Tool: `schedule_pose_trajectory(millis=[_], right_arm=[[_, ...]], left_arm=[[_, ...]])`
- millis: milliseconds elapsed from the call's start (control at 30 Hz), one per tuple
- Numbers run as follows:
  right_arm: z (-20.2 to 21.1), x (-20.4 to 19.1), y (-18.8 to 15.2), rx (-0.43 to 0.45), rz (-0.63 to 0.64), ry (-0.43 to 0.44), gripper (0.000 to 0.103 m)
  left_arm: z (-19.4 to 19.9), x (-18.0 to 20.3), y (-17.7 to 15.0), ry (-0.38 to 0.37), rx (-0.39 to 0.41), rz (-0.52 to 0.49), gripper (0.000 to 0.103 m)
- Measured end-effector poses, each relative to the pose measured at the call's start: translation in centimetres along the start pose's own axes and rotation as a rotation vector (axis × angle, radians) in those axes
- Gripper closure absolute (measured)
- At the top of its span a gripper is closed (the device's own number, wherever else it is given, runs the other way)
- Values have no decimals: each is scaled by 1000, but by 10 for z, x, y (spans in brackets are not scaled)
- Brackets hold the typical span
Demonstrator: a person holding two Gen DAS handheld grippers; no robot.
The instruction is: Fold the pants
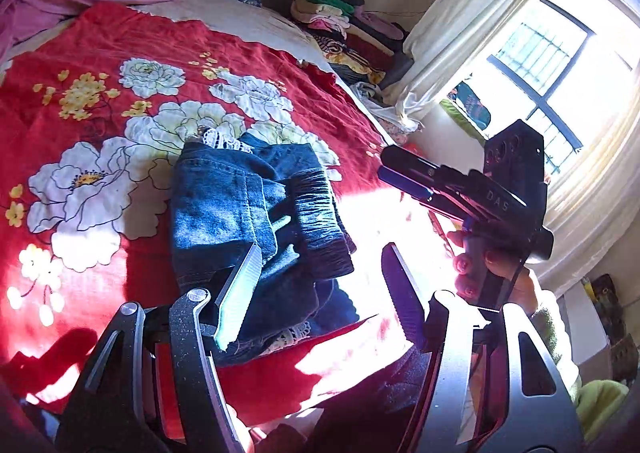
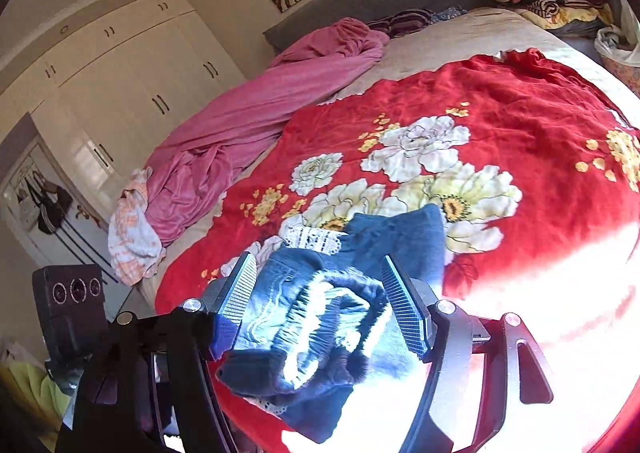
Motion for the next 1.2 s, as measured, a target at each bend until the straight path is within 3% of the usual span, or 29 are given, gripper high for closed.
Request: schedule_pose_trajectory(millis=[167, 267, 400, 500, 633, 767, 867, 933, 1000, 1133, 1200], right_arm=[[-12, -13, -15, -43, 40, 9, 37], [-31, -24, -26, -110, 99, -1, 34], [-52, -19, -61, -267, 190, -123, 34], [-53, -9, -81, -274, 126, -104, 34], [-42, -12, -79, -275, 134, -99, 34], [-21, -15, -47, -196, 159, -116, 34], [-20, -16, -17, -149, 174, -116, 34], [-29, -21, -2, -158, 213, -120, 34], [-44, -27, 10, -174, 255, -106, 34], [-83, -36, 22, -248, 307, -89, 52], [-101, -42, 23, -285, 350, -83, 53]], left_arm=[[-19, -21, 6, 206, 23, -51, 55], [-36, -31, -9, 278, -24, -86, 56], [-46, -43, -31, 342, -56, -121, 56], [-47, -49, -41, 343, -53, -133, 56], [-33, -42, -37, 308, -34, -130, 56], [-7, -28, -26, 281, 45, -162, 56], [-3, -19, -25, 259, 55, -180, 56], [-9, -16, -30, 251, 33, -195, 57], [-17, -15, -38, 251, -2, -208, 69], [-32, -19, -58, 259, -70, -236, 73], [-33, -19, -62, 257, -86, -248, 73]])
Point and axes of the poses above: each gripper's, at about its wrist camera, not at the fingertips, and z roughly against the way its jaws point, x to its right, y to its top, the point moved 7 cm from there along -z, roughly the way its jaws point, and after that the axes turned 15 degrees about z, right-handed, at the moved point
